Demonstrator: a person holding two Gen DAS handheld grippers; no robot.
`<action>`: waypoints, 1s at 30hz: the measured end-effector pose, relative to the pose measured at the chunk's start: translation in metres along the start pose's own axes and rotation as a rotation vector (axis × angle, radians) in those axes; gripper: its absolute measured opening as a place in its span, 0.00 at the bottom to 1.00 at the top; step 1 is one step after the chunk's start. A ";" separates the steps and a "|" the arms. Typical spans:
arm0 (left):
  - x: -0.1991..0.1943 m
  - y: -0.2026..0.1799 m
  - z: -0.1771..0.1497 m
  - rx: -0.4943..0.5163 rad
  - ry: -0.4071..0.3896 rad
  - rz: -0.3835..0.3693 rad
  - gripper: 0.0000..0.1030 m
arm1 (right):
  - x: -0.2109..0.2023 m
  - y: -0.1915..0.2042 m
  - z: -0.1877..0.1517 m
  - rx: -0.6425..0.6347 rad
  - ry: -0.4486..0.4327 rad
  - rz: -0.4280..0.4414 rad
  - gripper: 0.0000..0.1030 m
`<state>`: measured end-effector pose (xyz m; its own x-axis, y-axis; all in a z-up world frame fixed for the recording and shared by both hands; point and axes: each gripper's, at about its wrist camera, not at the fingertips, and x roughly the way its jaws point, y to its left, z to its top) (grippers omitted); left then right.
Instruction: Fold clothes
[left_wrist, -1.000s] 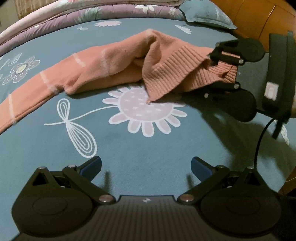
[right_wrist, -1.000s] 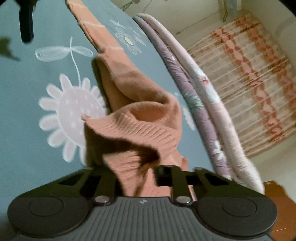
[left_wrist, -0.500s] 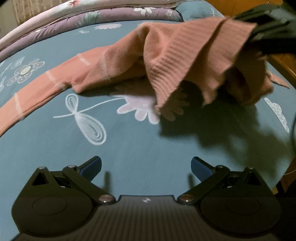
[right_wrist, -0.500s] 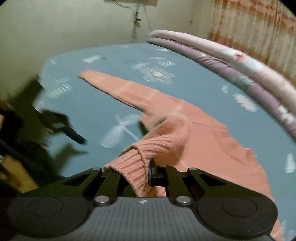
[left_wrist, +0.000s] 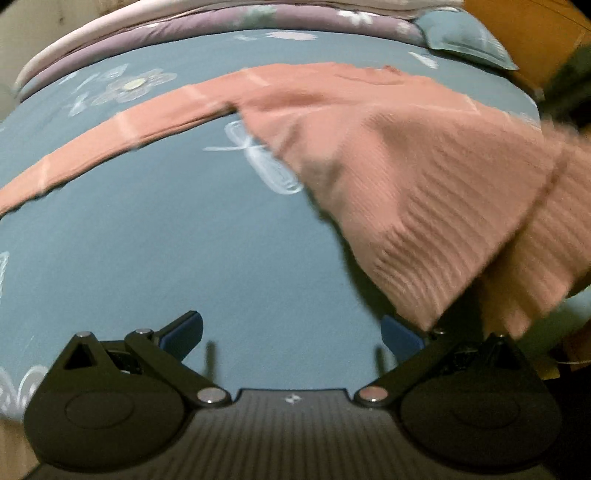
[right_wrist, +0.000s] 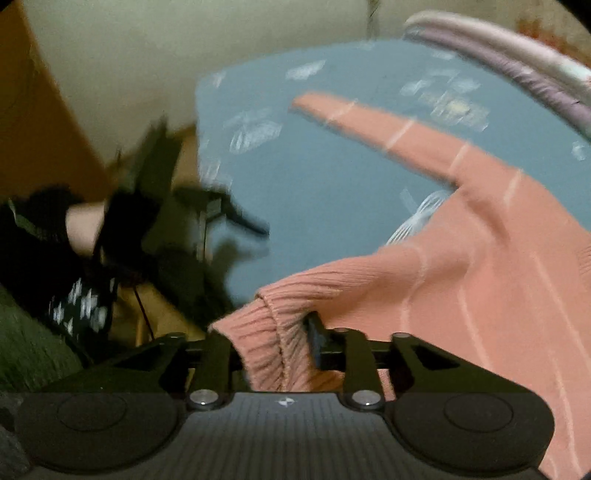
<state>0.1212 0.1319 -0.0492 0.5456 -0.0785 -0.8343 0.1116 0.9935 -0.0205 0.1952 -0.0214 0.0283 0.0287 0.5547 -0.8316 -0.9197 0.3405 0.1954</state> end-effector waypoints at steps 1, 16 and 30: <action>-0.001 0.003 -0.002 -0.009 -0.001 0.004 0.99 | 0.005 0.003 -0.003 -0.017 0.030 0.006 0.41; 0.008 0.020 0.011 -0.120 -0.058 -0.134 0.99 | -0.017 -0.021 0.006 0.099 -0.069 -0.096 0.36; -0.011 0.087 -0.001 -0.343 -0.065 0.045 0.99 | 0.090 -0.004 0.070 -0.241 0.054 -0.130 0.27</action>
<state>0.1241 0.2190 -0.0427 0.5965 -0.0283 -0.8021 -0.1935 0.9648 -0.1780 0.2287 0.0807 -0.0108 0.1374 0.4750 -0.8692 -0.9766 0.2117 -0.0387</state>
